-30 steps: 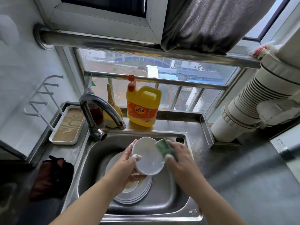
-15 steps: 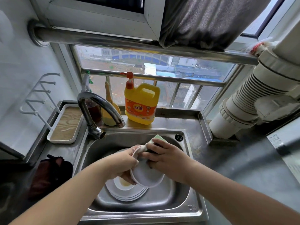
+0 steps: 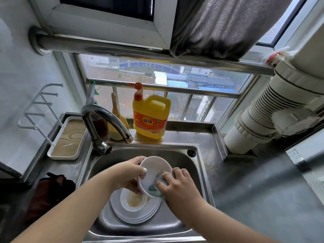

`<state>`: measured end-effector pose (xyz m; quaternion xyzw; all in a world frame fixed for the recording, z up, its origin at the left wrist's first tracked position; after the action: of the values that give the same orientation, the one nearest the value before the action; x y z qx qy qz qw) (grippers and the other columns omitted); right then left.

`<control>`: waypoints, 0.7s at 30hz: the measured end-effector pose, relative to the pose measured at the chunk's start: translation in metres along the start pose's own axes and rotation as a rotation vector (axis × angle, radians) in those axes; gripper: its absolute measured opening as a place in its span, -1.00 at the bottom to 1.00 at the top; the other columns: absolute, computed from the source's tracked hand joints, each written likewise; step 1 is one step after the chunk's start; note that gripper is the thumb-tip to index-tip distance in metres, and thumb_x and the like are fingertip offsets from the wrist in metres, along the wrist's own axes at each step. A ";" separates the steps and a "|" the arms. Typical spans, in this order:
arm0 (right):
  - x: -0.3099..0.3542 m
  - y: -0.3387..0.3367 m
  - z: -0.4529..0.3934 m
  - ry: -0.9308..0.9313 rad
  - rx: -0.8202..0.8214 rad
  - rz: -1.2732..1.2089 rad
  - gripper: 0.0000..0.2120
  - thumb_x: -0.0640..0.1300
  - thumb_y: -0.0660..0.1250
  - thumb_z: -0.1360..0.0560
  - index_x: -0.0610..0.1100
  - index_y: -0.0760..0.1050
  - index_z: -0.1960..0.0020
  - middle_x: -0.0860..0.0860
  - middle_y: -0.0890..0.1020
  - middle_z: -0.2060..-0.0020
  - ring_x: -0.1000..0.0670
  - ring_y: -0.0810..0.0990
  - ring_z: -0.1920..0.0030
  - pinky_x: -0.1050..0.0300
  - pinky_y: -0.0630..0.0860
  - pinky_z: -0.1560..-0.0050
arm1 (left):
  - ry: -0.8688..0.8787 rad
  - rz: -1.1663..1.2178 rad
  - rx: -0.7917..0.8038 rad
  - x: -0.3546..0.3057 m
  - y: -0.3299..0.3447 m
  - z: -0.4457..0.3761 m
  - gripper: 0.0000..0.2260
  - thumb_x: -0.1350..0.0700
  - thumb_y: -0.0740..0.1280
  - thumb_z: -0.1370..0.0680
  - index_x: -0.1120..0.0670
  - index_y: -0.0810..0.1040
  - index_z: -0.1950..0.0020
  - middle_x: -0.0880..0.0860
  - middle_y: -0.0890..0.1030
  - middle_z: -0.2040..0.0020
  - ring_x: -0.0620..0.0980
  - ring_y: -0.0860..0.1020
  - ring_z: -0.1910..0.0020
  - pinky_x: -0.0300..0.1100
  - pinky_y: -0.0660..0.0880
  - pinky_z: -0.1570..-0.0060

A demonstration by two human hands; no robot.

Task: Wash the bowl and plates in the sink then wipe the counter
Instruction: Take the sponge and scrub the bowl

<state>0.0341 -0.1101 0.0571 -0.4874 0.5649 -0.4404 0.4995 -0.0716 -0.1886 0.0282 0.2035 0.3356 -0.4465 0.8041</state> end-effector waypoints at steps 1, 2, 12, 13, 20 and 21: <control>-0.002 -0.002 -0.004 0.071 -0.015 -0.009 -0.62 0.00 0.54 -0.01 0.04 0.60 0.18 0.01 0.67 0.19 -0.09 0.55 0.29 0.06 0.50 0.26 | 0.055 0.088 -0.032 0.000 0.002 -0.002 -0.51 0.36 0.14 -0.46 -0.11 0.40 -0.25 0.22 0.52 -0.10 0.21 0.62 0.08 0.03 0.61 0.20; -0.004 -0.001 -0.007 0.149 -0.022 -0.037 -0.62 0.01 0.55 0.01 0.04 0.60 0.20 0.03 0.66 0.22 -0.08 0.54 0.31 0.05 0.49 0.28 | 0.114 0.189 -0.068 0.002 0.008 -0.003 -0.47 0.36 0.16 -0.45 -0.15 0.37 -0.29 0.21 0.50 -0.15 0.20 0.60 0.02 0.03 0.61 0.18; -0.011 0.000 0.004 -0.326 -0.160 0.083 -0.55 -0.01 0.33 -0.29 0.17 0.50 -0.18 0.15 0.51 -0.26 -0.10 0.43 -0.13 0.03 0.35 -0.15 | 0.213 -0.095 -0.106 0.004 -0.003 0.009 -0.50 0.38 0.12 -0.47 -0.23 0.37 -0.15 0.15 0.44 -0.11 0.25 0.54 -0.03 0.15 0.62 0.21; -0.016 -0.007 -0.003 -0.407 -0.187 0.177 -0.58 0.01 0.40 -0.28 0.17 0.54 -0.14 0.14 0.53 -0.25 -0.11 0.40 -0.17 0.01 0.31 -0.18 | 0.160 -0.137 -0.048 -0.001 -0.002 0.012 -0.52 0.37 0.12 -0.47 -0.19 0.39 -0.15 0.17 0.46 -0.10 0.24 0.57 0.00 0.08 0.62 0.25; -0.005 -0.015 -0.005 -0.294 -0.226 0.245 -0.59 -0.01 0.47 -0.25 0.01 0.61 -0.10 0.00 0.62 -0.15 -0.16 0.40 -0.11 -0.08 0.37 -0.06 | 0.175 -0.042 -0.003 -0.016 -0.001 0.013 -0.44 0.40 0.17 -0.47 -0.16 0.36 -0.30 0.17 0.49 -0.12 0.16 0.57 -0.02 0.00 0.61 0.16; -0.008 -0.013 -0.008 -0.123 -0.210 0.183 -0.53 -0.01 0.52 -0.17 0.01 0.62 -0.09 0.01 0.63 -0.13 -0.16 0.40 -0.08 -0.05 0.38 -0.02 | 0.218 0.130 -0.071 -0.010 0.004 0.011 -0.43 0.41 0.16 -0.48 -0.17 0.33 -0.33 0.19 0.46 -0.15 0.19 0.55 -0.05 0.07 0.61 0.10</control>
<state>0.0281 -0.1042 0.0715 -0.5095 0.6182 -0.3008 0.5175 -0.0675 -0.1875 0.0428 0.2435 0.4226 -0.3563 0.7970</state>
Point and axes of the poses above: each hand's wrist, its own z-axis away from the middle knuckle, its own y-axis out of the palm, x = y × z, the point moved 7 cm from there along -z, towards the middle knuckle
